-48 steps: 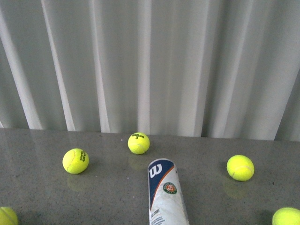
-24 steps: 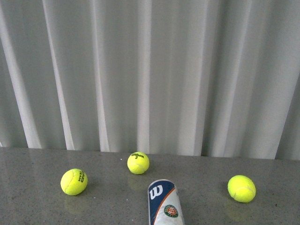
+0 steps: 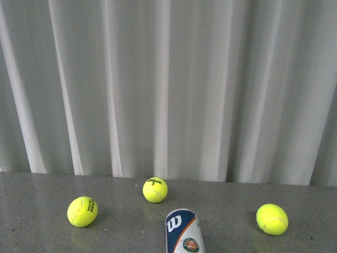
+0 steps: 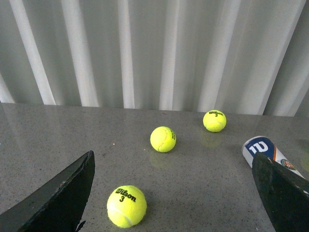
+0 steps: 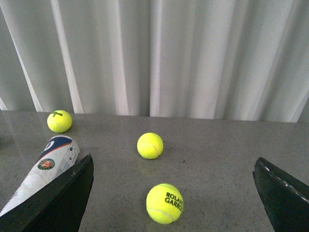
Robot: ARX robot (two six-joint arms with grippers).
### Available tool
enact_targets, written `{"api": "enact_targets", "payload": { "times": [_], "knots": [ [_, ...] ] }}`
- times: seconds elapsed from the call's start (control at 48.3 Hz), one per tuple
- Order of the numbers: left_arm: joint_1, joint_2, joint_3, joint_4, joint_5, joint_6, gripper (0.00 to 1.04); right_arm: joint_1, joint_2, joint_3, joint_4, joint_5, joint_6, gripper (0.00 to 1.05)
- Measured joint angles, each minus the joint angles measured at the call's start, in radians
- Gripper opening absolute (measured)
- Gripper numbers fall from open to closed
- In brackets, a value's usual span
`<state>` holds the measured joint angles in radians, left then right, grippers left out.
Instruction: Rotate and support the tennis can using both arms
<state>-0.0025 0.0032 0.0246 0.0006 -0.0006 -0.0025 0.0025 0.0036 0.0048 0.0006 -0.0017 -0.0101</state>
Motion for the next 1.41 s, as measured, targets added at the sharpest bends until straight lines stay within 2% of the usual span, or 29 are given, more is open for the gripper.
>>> {"api": "enact_targets", "payload": {
  "times": [0.083,0.124,0.145,0.207,0.455,0.58,0.724,0.993,1.407],
  "knots": [
    [0.0,0.0,0.0,0.0,0.0,0.0,0.98,0.0,0.011,0.006,-0.02,-0.003,0.002,0.98],
    [0.0,0.0,0.0,0.0,0.0,0.0,0.98,-0.007,0.111,0.076,-0.163,-0.048,0.02,0.98],
    [0.0,0.0,0.0,0.0,0.0,0.0,0.98,-0.007,0.161,0.1,-0.181,-0.059,0.028,0.98],
    [0.0,0.0,0.0,0.0,0.0,0.0,0.98,0.01,0.383,0.181,-0.147,-0.084,0.06,0.98],
    [0.0,-0.001,0.0,0.0,0.0,0.0,0.98,0.171,1.13,0.531,-0.085,-0.183,0.169,0.98],
    [0.0,-0.001,0.0,0.0,0.0,0.0,0.98,0.234,1.378,0.645,-0.062,-0.227,0.212,0.98],
    [0.0,-0.001,0.0,0.0,0.0,0.0,0.98,0.295,1.614,0.794,-0.056,-0.229,0.263,0.98],
    [0.0,-0.001,0.0,0.0,0.0,0.0,0.98,0.341,1.847,0.95,-0.045,-0.229,0.29,0.98],
    [0.0,-0.001,0.0,0.0,0.0,0.0,0.98,0.354,2.126,1.205,-0.072,-0.245,0.302,0.98]
  ]
}}
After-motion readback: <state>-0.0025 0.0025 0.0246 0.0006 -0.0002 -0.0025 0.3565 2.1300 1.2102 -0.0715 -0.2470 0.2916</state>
